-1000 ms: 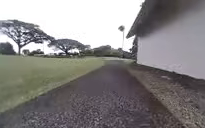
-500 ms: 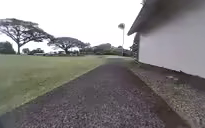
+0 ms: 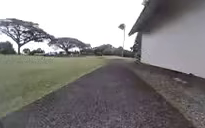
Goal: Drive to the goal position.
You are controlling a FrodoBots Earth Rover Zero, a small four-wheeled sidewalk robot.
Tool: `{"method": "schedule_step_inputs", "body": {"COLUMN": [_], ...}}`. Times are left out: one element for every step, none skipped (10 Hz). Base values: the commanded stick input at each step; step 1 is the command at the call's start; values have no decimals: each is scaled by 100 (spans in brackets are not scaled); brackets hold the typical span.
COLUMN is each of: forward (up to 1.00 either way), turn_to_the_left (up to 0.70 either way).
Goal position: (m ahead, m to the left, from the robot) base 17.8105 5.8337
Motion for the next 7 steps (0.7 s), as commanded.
{"method": "schedule_step_inputs", "body": {"forward": [70,70,70,70,70,0,0], "turn_to_the_left": [-17,0,0,0,0,0,0]}}
